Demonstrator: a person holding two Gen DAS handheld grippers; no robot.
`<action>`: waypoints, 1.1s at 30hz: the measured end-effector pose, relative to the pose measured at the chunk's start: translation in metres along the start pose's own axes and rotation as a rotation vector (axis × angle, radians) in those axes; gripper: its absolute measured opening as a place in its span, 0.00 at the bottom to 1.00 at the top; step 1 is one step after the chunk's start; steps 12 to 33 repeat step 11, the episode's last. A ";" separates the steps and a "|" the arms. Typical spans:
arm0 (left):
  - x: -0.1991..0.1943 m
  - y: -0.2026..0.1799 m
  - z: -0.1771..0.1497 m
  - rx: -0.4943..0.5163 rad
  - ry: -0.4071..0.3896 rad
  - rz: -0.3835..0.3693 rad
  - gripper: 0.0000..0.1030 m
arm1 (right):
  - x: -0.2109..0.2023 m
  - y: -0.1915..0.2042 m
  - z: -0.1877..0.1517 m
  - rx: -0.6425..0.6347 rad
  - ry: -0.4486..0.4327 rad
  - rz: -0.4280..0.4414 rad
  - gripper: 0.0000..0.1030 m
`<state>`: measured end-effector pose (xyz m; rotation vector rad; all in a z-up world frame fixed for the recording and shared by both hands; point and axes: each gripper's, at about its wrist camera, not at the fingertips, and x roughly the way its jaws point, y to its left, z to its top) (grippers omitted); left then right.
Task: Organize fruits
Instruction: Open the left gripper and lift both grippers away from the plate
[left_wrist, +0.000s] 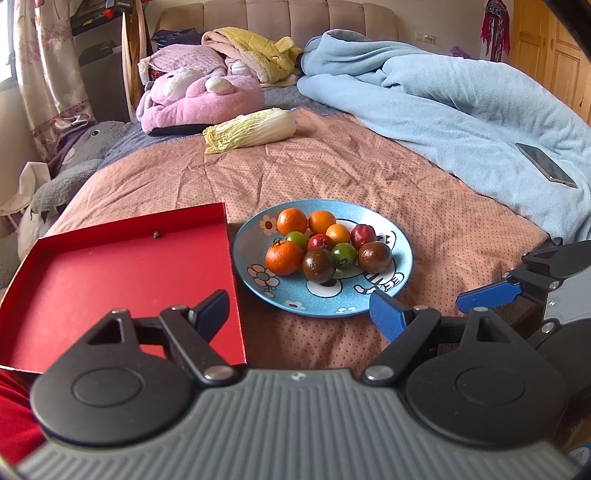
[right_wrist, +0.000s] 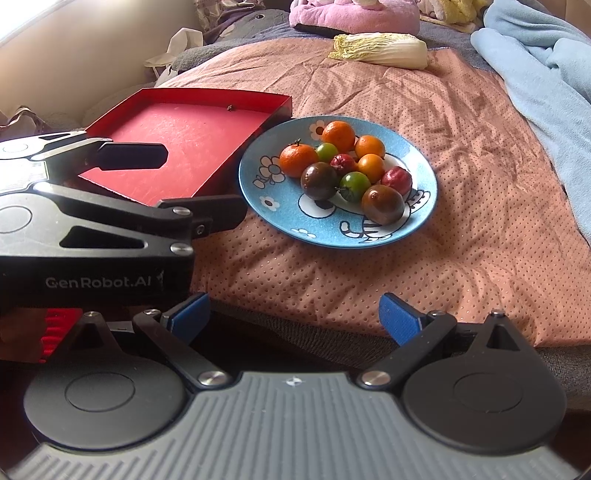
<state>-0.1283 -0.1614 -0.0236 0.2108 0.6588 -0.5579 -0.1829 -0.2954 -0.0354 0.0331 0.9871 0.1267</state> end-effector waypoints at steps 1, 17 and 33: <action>0.000 0.000 0.000 -0.001 0.001 -0.001 0.82 | 0.000 0.000 0.000 0.000 0.001 0.000 0.97; 0.000 -0.003 -0.003 0.004 0.003 -0.027 0.80 | 0.000 0.002 -0.001 0.000 -0.001 0.005 0.97; 0.000 -0.003 -0.003 0.004 0.003 -0.027 0.80 | 0.000 0.002 -0.001 0.000 -0.001 0.005 0.97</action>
